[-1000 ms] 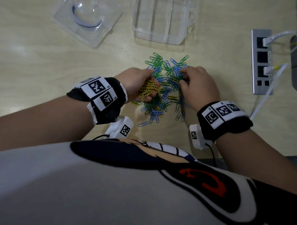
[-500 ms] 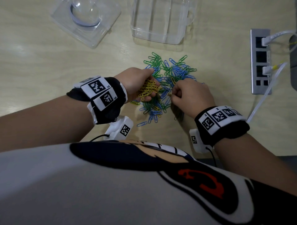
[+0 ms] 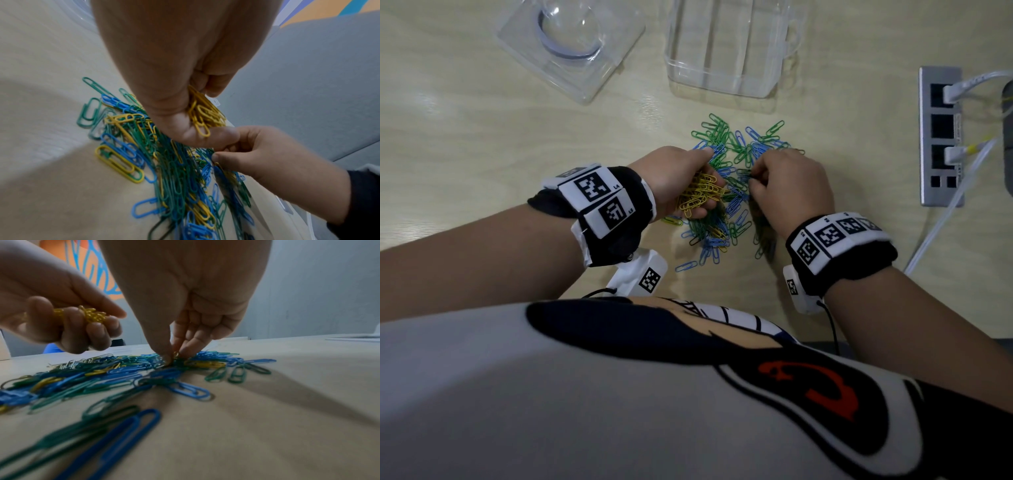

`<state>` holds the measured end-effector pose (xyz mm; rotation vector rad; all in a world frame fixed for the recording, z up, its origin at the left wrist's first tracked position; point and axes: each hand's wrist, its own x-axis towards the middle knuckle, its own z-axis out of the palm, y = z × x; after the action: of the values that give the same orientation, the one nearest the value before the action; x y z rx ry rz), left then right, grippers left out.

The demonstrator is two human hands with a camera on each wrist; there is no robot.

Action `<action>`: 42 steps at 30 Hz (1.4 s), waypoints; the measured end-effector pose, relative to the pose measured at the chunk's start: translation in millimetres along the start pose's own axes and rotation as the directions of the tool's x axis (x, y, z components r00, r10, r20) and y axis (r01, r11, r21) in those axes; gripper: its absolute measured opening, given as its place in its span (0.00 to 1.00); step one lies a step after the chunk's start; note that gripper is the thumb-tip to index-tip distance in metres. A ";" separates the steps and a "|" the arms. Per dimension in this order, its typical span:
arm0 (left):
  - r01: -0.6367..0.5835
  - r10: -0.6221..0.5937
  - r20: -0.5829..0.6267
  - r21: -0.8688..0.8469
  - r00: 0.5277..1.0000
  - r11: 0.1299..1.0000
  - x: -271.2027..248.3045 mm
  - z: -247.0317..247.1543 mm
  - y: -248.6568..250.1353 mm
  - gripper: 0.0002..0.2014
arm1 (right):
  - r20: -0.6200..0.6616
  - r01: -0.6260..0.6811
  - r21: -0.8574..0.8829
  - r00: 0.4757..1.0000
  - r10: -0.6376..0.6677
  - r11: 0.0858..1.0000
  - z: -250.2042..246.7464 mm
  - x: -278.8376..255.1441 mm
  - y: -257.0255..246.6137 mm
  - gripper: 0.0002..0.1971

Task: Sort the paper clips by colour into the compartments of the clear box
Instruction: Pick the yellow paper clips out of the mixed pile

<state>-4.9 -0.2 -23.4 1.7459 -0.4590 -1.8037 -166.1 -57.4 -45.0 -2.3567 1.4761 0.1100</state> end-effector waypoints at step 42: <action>-0.008 0.007 -0.011 -0.043 1.000 0.999 3.1 2.1 -1.2 0.21 | -0.103 0.174 0.374 0.984 -0.146 0.911 -14.1 -19.4 -19.7 0.04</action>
<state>-7.2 -1.5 -26.3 1.7220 -0.4181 -1.7847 -159.1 -37.8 -21.9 -2.1640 1.1975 -0.2849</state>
